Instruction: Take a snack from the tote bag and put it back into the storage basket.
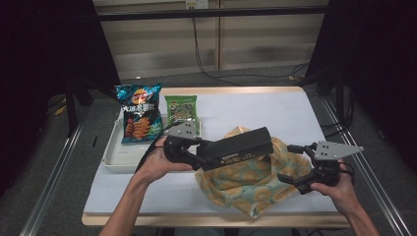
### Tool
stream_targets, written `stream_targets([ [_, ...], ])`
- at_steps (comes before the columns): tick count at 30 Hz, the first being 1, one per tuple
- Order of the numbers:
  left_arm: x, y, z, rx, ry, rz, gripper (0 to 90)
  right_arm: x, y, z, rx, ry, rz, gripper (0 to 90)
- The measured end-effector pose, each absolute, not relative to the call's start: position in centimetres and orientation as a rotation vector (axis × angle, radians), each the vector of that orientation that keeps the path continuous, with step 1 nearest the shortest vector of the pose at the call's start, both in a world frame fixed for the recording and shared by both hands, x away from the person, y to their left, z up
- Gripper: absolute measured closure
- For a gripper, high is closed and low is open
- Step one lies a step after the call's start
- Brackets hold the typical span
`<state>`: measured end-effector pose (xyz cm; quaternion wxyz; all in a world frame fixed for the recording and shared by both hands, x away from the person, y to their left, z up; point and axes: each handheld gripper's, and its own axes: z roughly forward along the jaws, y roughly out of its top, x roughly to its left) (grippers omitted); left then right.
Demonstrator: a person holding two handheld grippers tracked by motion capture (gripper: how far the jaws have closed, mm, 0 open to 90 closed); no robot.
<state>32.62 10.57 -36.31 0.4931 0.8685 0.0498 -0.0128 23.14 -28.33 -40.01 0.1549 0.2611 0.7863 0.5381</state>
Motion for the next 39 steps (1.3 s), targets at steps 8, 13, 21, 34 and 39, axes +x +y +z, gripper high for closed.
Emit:
stream_targets([
  [8, 33.0, 12.7, -36.3, 2.116, 0.156, -0.011, 42.9, 21.9, -28.5, -40.2, 0.793, 2.214, 1.544, 0.2],
  [13, 33.2, 13.7, -36.4, 2.132, 0.168, -0.001, 42.9, 21.6, -28.4, -40.7, 0.834, 2.163, 1.533, 1.2],
  [21, 33.7, 15.6, -36.6, 2.135, 0.212, 0.01, 42.9, 21.5, -28.4, -40.8, 0.874, 2.1, 1.53, 1.8],
  [34, 34.0, 18.4, -36.7, 2.178, 0.268, 0.066, 43.0, 20.9, -29.0, -41.5, 0.887, 2.097, 1.529, 1.8],
  [39, 34.3, 19.8, -36.9, 2.191, 0.3, 0.079, 43.0, 21.1, -29.1, -41.4, 0.885, 2.102, 1.528, 1.8],
])
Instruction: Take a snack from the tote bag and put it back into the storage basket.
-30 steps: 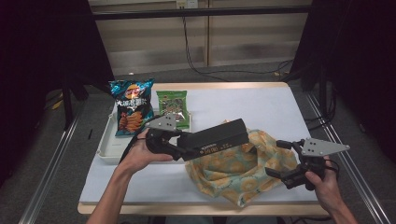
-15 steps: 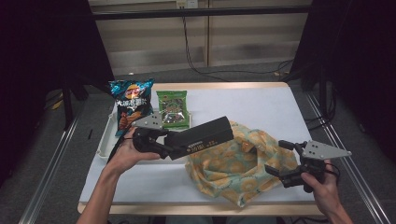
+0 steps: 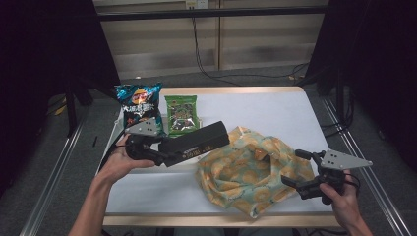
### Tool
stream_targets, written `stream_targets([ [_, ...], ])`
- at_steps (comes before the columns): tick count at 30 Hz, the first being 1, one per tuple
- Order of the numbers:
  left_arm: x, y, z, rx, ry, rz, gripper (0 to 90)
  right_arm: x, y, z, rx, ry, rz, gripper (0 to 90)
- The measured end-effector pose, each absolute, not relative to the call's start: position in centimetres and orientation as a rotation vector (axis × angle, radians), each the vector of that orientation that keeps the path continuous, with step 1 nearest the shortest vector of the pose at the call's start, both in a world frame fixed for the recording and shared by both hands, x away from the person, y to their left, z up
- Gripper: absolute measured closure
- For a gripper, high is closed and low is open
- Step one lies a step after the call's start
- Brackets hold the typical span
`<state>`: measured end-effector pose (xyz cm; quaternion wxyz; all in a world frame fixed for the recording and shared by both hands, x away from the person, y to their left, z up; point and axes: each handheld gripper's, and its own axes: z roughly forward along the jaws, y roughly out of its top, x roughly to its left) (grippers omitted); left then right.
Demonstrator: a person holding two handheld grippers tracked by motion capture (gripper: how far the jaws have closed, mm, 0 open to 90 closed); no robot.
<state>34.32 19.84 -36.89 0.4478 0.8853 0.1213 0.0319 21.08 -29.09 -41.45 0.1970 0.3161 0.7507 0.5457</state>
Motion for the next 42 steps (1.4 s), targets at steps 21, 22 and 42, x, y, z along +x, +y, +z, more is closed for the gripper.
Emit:
stream_targets([
  [21, 37.0, 24.3, -39.1, 2.269, 0.396, 0.116, 42.9, 21.1, -29.4, -41.4, 0.89, 2.111, 1.524, 1.8],
  [22, 37.1, 24.5, -39.3, 2.27, 0.393, 0.115, 43.0, 21.1, -29.4, -41.4, 0.891, 2.109, 1.524, 1.8],
  [42, 38.1, 26.1, -42.0, 2.308, 0.45, 0.121, 42.9, 21.1, -29.4, -41.4, 0.89, 2.114, 1.519, 1.8],
])
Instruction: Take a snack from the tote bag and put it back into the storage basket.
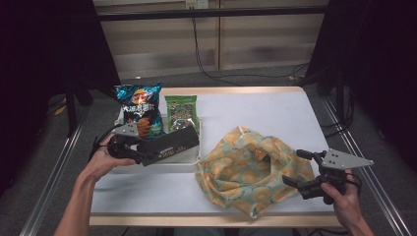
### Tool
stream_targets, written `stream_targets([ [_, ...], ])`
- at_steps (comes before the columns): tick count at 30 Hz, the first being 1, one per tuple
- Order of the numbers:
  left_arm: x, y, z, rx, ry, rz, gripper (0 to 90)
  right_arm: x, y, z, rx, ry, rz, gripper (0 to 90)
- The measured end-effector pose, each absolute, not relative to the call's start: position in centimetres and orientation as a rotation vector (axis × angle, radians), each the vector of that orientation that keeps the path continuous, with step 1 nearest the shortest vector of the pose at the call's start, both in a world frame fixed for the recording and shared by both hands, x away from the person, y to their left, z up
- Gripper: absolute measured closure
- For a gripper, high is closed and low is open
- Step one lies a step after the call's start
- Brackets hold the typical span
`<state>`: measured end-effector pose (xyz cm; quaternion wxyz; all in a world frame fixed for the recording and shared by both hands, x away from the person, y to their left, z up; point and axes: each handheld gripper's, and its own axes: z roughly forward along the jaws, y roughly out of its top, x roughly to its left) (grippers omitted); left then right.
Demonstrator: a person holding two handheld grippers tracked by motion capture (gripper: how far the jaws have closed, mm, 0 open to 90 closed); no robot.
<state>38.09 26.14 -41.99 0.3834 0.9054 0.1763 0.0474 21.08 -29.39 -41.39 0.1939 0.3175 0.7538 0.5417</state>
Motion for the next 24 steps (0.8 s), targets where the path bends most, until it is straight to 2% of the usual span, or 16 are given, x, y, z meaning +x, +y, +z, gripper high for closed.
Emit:
stream_targets([
  [14, 38.6, 26.9, -42.3, 2.322, 0.456, 0.141, 42.8, 21.1, -29.4, -41.4, 0.89, 2.118, 1.523, 1.8],
  [24, 39.5, 25.7, -42.6, 2.339, 0.43, 0.128, 42.6, 21.1, -29.5, -41.5, 0.892, 2.123, 1.517, 1.7],
])
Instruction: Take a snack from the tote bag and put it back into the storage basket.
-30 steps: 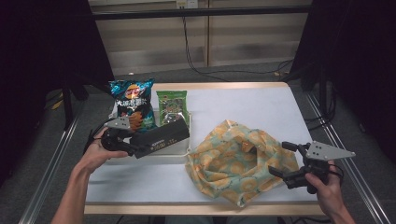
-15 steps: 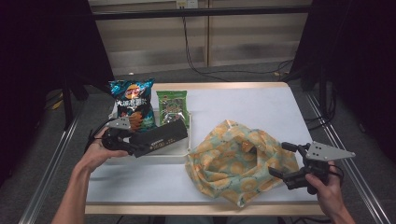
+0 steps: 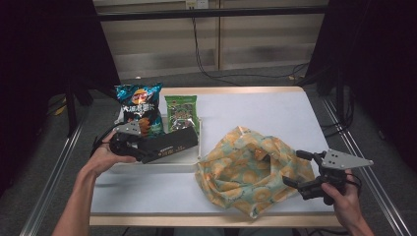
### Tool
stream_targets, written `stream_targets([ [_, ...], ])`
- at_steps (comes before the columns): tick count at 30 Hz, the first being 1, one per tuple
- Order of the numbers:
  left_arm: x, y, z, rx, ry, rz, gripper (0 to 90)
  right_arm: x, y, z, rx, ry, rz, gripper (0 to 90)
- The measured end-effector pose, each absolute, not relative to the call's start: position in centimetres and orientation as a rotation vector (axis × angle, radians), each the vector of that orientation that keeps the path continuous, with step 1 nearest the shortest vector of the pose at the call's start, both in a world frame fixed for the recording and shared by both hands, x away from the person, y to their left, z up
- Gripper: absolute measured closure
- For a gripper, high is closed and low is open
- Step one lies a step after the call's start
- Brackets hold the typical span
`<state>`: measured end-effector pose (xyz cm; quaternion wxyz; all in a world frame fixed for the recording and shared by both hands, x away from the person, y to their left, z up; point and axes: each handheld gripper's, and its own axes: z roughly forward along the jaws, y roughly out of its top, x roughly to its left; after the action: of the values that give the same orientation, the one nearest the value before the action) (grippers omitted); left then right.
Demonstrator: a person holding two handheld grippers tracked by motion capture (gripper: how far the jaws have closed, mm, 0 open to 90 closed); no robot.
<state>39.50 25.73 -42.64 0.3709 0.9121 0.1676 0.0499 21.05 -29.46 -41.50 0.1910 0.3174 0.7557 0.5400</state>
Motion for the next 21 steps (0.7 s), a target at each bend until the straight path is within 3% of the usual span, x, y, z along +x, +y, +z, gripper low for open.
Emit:
stream_targets([
  [13, 39.9, 25.7, -44.8, 2.332, 0.505, 0.088, 40.6, 21.1, -29.5, -41.5, 0.897, 2.127, 1.522, 1.8],
  [21, 39.6, 25.6, -44.4, 2.246, 0.581, 0.122, 23.7, 21.0, -29.6, -41.4, 0.9, 2.12, 1.524, 1.7],
])
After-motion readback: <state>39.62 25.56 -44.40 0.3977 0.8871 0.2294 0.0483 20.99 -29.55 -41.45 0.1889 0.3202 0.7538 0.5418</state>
